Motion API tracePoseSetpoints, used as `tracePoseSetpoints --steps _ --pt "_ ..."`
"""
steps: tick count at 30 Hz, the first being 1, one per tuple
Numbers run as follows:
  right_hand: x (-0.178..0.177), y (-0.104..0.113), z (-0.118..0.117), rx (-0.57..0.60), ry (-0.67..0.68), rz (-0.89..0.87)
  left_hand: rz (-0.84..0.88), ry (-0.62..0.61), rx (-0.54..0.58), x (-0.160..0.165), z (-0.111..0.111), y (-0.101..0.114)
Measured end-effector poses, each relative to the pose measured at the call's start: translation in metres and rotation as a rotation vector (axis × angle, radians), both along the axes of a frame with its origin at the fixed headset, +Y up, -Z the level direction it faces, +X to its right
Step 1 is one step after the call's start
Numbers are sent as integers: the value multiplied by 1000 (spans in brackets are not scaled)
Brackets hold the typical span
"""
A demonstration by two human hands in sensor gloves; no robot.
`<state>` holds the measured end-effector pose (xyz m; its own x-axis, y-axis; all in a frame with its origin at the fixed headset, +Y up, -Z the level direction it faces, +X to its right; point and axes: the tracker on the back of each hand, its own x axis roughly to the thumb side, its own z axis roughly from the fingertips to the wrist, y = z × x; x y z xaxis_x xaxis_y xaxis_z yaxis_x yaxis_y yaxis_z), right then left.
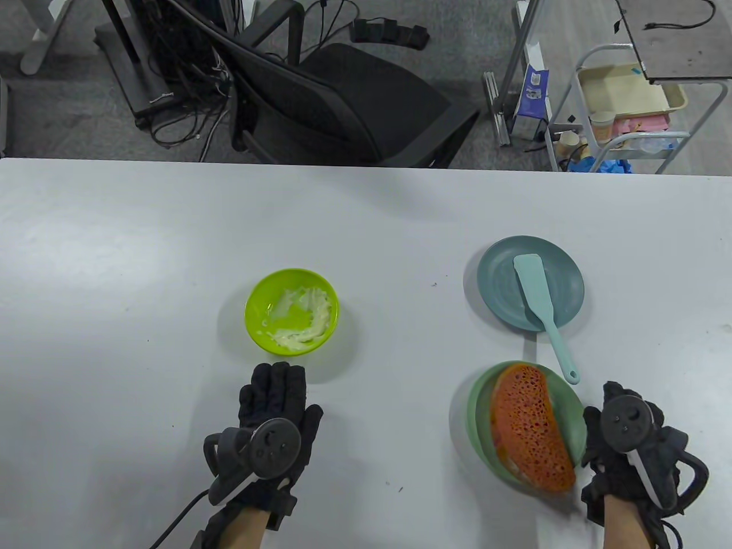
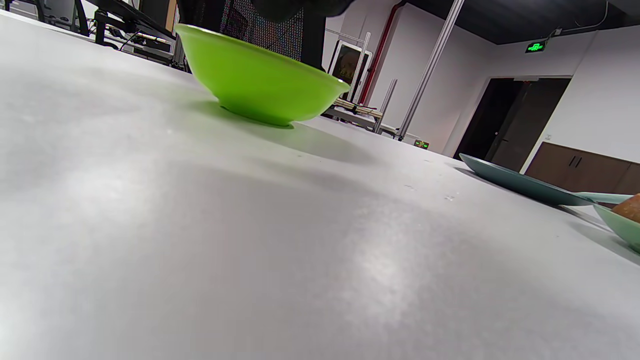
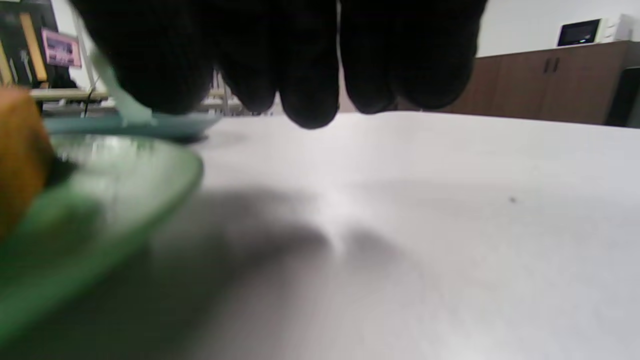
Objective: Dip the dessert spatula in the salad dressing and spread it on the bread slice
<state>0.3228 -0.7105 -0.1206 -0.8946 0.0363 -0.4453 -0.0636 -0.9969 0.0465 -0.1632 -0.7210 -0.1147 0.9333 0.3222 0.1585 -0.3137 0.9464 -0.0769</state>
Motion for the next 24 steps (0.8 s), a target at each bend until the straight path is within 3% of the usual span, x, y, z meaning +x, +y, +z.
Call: tracePoseSetpoints --steps 5,11,24 --pt "-5 -13 -5 -50 46 -58 -8 -4 2 1 0 0" --pt "-14 -13 -8 -33 89 -57 -7 1 -7 1 -1 -1" --pt "-74 -13 1 -20 141 -105 -22 6 -11 1 -1 -1"
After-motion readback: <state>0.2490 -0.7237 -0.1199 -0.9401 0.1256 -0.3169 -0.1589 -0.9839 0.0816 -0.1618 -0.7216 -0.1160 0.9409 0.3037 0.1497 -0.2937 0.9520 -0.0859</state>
